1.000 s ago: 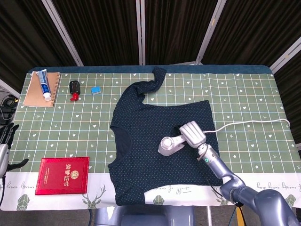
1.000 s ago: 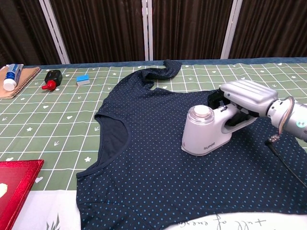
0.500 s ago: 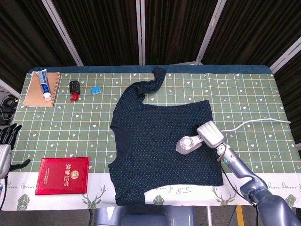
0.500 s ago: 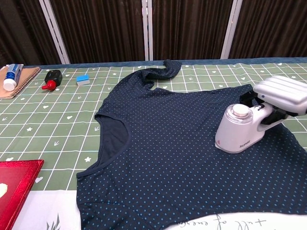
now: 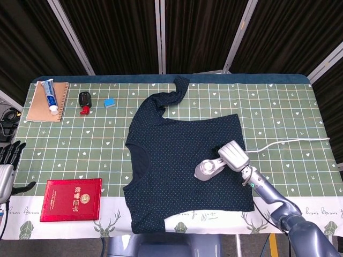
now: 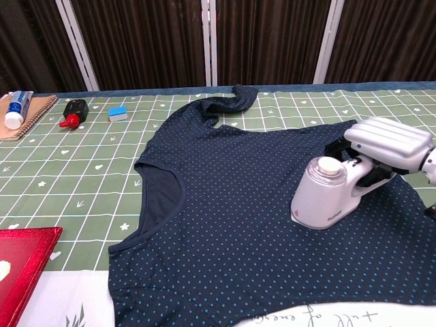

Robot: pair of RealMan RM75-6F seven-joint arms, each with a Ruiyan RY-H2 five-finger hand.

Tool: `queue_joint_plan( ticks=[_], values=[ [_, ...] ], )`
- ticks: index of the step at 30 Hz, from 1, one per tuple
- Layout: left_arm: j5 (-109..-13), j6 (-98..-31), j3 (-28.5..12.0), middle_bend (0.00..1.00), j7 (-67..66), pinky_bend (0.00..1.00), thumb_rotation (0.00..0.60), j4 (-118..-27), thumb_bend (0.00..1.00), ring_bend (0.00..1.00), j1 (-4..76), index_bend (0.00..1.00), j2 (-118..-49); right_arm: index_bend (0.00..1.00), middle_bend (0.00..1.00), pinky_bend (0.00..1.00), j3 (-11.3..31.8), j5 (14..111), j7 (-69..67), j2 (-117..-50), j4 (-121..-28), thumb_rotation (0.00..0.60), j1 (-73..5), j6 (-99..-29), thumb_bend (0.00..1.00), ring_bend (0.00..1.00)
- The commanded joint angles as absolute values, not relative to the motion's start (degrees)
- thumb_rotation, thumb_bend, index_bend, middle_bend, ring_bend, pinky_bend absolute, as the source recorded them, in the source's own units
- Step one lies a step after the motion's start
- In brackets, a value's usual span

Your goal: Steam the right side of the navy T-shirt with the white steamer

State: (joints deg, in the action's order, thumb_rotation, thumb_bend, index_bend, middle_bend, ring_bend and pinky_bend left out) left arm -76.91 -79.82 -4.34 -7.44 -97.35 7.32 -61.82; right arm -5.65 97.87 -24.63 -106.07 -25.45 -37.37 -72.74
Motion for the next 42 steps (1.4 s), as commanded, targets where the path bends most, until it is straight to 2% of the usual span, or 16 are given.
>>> queue_joint_plan(
  ticks=[1,11,21,30,35,42],
  values=[
    [-76.8,-79.6,-4.3,0.0,-7.4,0.0,0.6,-97.3,0.0,0.0,7.4,0.0,-61.8,0.82,0.71,0.81,-5.7,98.5,-23.7,-106.2,-27.7,0.6,-38.0,-73.5,0.43,0.71],
    [-76.7,-79.5,-4.3,0.0,-7.4,0.0,0.6,-97.2,0.0,0.0,7.5,0.0,-61.8,0.82,0.71,0.81,-6.5,100.9,-20.7,-105.5,-34.2,0.6,-39.6,-75.7,0.42,0.71],
    [-76.6,-79.4,-4.3,0.0,-7.1,0.0,0.6,-97.1,0.0,0.0,7.5,0.0,-61.7,0.82,0.71,0.8,-7.1,101.9,-16.9,-104.5,-39.9,0.6,-40.2,-74.5,0.41,0.71],
    [-76.5,-79.4,-4.4,0.0,-6.8,0.0,0.6,-97.1,0.0,0.0,7.5,0.0,-61.6,0.82,0.71,0.79,-7.4,100.9,-20.3,-102.0,-35.3,0.6,-37.5,-76.3,0.41,0.71],
    [-76.9,-79.2,-4.1,0.0,-7.5,0.0,0.6,-97.3,0.0,0.0,7.7,0.0,-61.8,0.82,0.71,0.79,-7.7,99.7,-23.2,-100.7,-29.4,0.6,-35.1,-76.0,0.41,0.71],
    [-76.8,-79.5,-4.1,0.0,-7.8,0.0,0.6,-97.5,0.0,0.0,7.6,0.0,-61.9,0.82,0.71,0.79,-7.8,99.4,-26.9,-101.8,-23.9,0.6,-33.9,-76.1,0.41,0.71]
  ],
)
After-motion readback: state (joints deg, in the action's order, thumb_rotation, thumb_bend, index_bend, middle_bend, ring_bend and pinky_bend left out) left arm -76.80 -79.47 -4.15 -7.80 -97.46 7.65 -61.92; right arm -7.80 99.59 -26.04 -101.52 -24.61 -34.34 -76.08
